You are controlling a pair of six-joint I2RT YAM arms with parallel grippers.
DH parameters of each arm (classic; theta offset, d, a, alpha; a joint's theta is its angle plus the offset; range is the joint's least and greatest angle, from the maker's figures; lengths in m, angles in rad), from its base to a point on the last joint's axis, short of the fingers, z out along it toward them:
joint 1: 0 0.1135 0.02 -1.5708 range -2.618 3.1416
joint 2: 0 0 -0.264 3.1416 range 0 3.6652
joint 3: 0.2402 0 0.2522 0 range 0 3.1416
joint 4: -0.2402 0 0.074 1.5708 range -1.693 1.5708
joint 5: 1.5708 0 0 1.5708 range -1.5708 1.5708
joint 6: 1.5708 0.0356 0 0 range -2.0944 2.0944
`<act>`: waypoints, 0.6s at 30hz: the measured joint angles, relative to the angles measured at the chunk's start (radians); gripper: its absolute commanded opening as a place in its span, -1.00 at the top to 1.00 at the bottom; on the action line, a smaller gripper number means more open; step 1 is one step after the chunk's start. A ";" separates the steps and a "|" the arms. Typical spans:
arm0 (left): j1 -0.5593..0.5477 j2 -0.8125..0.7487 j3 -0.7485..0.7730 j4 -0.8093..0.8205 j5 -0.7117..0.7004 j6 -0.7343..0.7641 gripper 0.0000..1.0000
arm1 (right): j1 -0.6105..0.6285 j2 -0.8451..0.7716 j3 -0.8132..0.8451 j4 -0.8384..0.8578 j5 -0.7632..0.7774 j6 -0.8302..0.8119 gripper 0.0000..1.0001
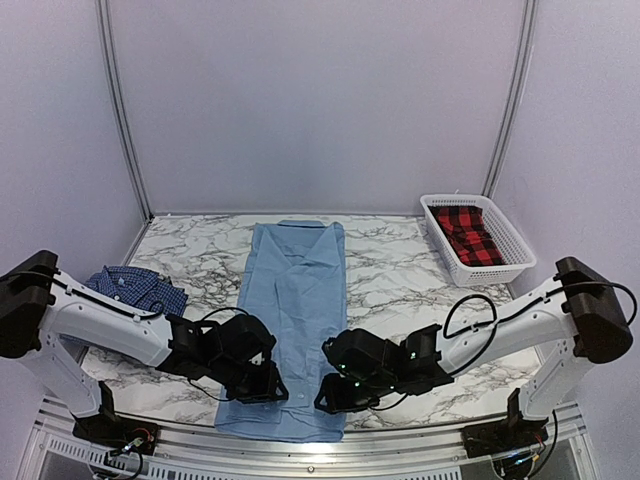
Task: Fold and stack the long sleeve shirts
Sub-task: Adjust the sleeve of the 1/3-folded shirt.
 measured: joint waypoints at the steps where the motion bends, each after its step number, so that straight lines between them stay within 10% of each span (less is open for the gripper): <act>1: -0.002 0.005 0.004 0.003 -0.001 0.000 0.43 | -0.001 0.000 -0.004 0.009 0.000 0.000 0.40; 18: -0.010 0.014 0.006 0.019 -0.009 -0.008 0.43 | -0.002 0.018 -0.023 0.020 0.051 0.044 0.40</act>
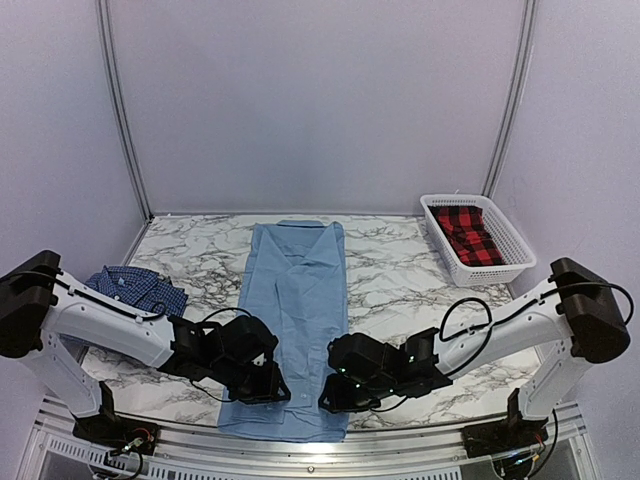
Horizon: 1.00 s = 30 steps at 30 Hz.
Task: Fold and stack the long sleeve shirts
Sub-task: Adjust the sleeve of the 1/3-folded shirt.
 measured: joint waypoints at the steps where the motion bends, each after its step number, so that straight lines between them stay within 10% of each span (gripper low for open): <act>1: 0.000 0.000 0.000 0.001 0.000 0.000 0.43 | 0.000 0.000 0.000 0.000 0.003 0.000 0.40; 30: 0.000 -0.008 -0.003 -0.002 0.000 0.002 0.40 | 0.007 0.035 0.100 -0.051 0.042 0.003 1.00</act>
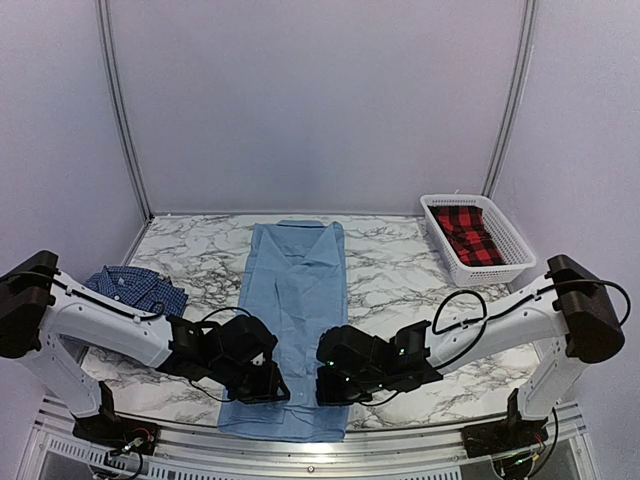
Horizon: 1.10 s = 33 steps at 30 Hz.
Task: Fold and stack the long sleeve shirts
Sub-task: Adjust the sleeve of the 1/3-folded shirt.
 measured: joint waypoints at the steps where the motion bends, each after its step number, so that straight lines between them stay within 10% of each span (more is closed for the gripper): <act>1: 0.000 -0.003 0.000 -0.003 0.000 0.003 0.38 | 0.001 0.000 0.000 -0.006 0.002 0.000 1.00; 25: 0.014 -0.143 0.031 -0.118 -0.071 0.015 0.31 | 0.063 -0.133 -0.053 -0.154 0.029 0.014 1.00; 30: 0.066 -0.145 0.035 -0.127 -0.071 0.030 0.31 | 0.062 -0.133 -0.055 -0.163 0.032 0.003 0.08; 33: 0.116 -0.145 0.051 -0.137 -0.071 0.055 0.30 | 0.047 -0.134 -0.028 -0.194 0.044 -0.036 -0.13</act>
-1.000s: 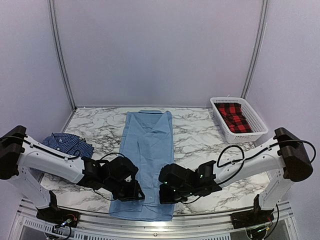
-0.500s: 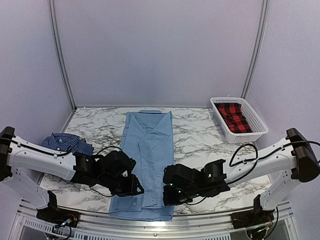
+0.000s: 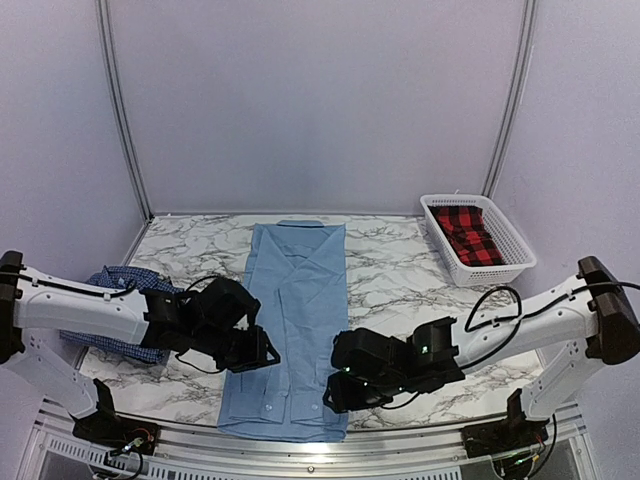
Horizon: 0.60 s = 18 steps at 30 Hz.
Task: Fold and stack the long sleeve shirts
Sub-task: Adjust the sleeve of the 1/3-folded shirt, then adjust the rectangle-folded shirt at the center of the board.
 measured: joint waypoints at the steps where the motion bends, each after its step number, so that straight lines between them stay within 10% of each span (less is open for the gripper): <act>1: 0.021 0.000 0.009 -0.003 0.002 0.013 0.30 | -0.011 -0.003 0.011 -0.006 0.003 -0.010 -0.14; 10: 0.240 0.154 0.263 -0.022 0.037 0.179 0.40 | -0.459 -0.062 0.143 0.100 -0.076 -0.293 0.42; 18: 0.377 0.499 0.599 -0.019 0.114 0.314 0.50 | -0.793 0.289 0.459 0.328 -0.332 -0.494 0.76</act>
